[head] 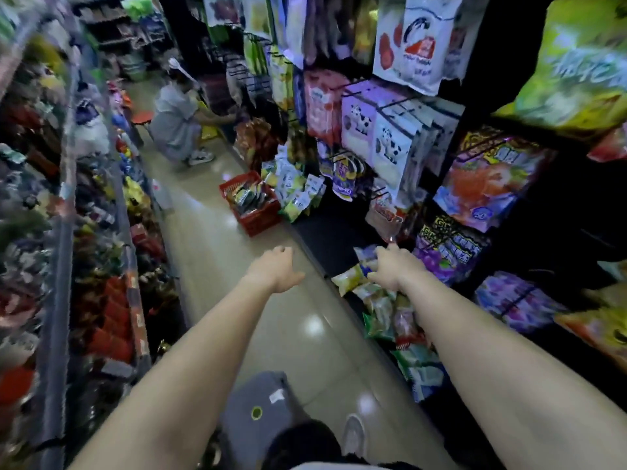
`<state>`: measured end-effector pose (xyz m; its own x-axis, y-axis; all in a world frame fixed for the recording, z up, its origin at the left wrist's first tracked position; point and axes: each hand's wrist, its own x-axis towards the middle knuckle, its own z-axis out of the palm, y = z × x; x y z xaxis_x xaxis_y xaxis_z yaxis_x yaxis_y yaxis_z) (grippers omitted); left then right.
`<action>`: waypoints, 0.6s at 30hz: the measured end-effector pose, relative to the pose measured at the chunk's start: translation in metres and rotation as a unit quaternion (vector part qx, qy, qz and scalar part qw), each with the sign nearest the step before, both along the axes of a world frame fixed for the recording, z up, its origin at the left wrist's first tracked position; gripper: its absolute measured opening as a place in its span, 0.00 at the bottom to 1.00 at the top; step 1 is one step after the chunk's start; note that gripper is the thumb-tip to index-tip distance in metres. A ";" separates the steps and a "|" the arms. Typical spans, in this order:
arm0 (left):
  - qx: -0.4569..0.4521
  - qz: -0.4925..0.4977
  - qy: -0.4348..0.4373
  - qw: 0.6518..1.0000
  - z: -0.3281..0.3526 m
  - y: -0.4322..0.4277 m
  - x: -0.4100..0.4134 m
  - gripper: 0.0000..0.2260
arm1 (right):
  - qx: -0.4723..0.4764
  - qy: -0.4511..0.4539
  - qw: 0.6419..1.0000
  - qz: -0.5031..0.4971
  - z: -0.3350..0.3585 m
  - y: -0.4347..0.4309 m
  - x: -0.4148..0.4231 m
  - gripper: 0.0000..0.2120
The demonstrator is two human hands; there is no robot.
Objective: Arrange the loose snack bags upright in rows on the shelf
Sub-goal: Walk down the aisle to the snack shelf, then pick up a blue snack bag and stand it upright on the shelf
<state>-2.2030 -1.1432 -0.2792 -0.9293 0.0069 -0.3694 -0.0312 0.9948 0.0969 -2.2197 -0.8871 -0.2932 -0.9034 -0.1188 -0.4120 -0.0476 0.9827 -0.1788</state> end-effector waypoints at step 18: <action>-0.015 -0.476 -0.118 0.871 -0.067 0.167 -0.301 0.42 | 0.035 -0.047 0.892 -0.449 -0.034 0.103 -0.063 0.35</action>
<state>-2.5039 -0.9763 -0.3458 -0.4060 0.7202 -0.5625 0.7943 0.5825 0.1726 -2.2831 -0.7839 -0.3276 -0.5825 0.6639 -0.4690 0.7757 0.6264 -0.0768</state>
